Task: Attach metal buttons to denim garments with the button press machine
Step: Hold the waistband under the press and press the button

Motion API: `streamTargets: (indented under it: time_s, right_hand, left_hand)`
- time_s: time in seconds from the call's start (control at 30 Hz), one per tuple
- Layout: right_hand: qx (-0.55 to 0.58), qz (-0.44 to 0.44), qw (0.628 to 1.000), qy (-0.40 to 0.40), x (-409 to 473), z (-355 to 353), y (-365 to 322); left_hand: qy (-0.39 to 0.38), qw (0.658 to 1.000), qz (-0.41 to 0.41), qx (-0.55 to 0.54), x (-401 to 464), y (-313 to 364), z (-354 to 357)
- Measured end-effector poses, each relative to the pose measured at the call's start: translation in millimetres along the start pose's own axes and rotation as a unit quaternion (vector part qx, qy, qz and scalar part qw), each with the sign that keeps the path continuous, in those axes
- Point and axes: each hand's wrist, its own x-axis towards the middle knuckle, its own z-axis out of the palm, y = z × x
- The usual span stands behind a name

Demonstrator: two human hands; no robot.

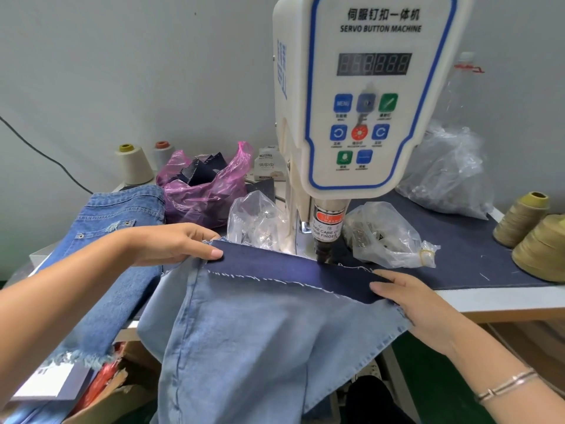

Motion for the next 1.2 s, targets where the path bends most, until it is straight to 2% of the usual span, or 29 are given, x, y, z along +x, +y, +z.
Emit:
streamTargets:
  time_s: [0.13, 0.23, 0.47, 0.57, 0.67, 0.77, 0.9, 1.2]
  right_hand:
    - [0.160, -0.018, 0.987, 0.012, -7.1, 8.2, 14.6]
    - [0.221, -0.030, 0.973, 0.066, -6.8, 8.5, 19.9]
    - [0.190, -0.006, 0.974, 0.123, -4.2, -5.0, 15.8]
    - [0.091, 0.004, 0.991, 0.094, -3.8, -2.5, 12.2]
    - [0.032, -0.013, 0.993, 0.110, -3.3, -2.3, 10.7]
    - [0.046, -0.021, 0.992, 0.115, -3.5, -2.3, 11.4]
    - [0.049, -0.032, 0.994, 0.095, -3.3, -3.3, 12.6]
    - [0.056, -0.062, 0.991, 0.106, -13.1, -11.7, 22.9]
  left_hand:
    - [0.037, 0.998, -0.011, -0.051, 6.6, -4.9, 13.3]
    - [0.061, 0.996, -0.015, -0.066, 18.6, -6.9, 30.7]
    - [0.090, 0.990, 0.056, -0.097, 43.0, -7.6, 66.7]
    - [0.089, 0.987, 0.069, -0.116, 49.0, -10.8, 71.4]
    - [0.077, 0.985, 0.073, -0.135, 51.2, -13.1, 68.0]
    - [0.051, 0.981, 0.081, -0.168, 50.1, -12.8, 67.2]
    - [0.059, 0.974, 0.086, -0.203, 53.0, -17.2, 69.3]
    - [0.086, 0.970, 0.151, -0.169, 50.6, -17.4, 84.5]
